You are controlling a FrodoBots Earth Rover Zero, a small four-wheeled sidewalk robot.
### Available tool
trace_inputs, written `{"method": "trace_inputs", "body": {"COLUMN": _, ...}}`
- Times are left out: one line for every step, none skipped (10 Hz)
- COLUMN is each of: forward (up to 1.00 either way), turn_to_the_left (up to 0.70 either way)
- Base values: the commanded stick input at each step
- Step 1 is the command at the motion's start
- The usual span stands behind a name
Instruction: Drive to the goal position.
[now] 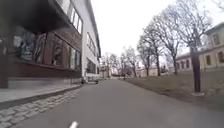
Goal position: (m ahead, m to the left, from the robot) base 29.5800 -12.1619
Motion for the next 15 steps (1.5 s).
{"method": "trace_inputs", "body": {"forward": 1.00, "turn_to_the_left": 0.01}}
{"method": "trace_inputs", "body": {"forward": 1.00, "turn_to_the_left": 0.01}}
{"method": "trace_inputs", "body": {"forward": 1.00, "turn_to_the_left": 0.01}}
{"method": "trace_inputs", "body": {"forward": 1.00, "turn_to_the_left": 0.01}}
{"method": "trace_inputs", "body": {"forward": 1.00, "turn_to_the_left": 0.01}}
{"method": "trace_inputs", "body": {"forward": 1.00, "turn_to_the_left": 0.01}}
{"method": "trace_inputs", "body": {"forward": 1.00, "turn_to_the_left": 0.01}}
{"method": "trace_inputs", "body": {"forward": 1.00, "turn_to_the_left": 0.01}}
{"method": "trace_inputs", "body": {"forward": 1.00, "turn_to_the_left": 0.01}}
{"method": "trace_inputs", "body": {"forward": 1.00, "turn_to_the_left": 0.01}}
{"method": "trace_inputs", "body": {"forward": 1.00, "turn_to_the_left": 0.01}}
{"method": "trace_inputs", "body": {"forward": 1.00, "turn_to_the_left": 0.01}}
{"method": "trace_inputs", "body": {"forward": 1.00, "turn_to_the_left": 0.01}}
{"method": "trace_inputs", "body": {"forward": 1.00, "turn_to_the_left": 0.01}}
{"method": "trace_inputs", "body": {"forward": 1.00, "turn_to_the_left": 0.01}}
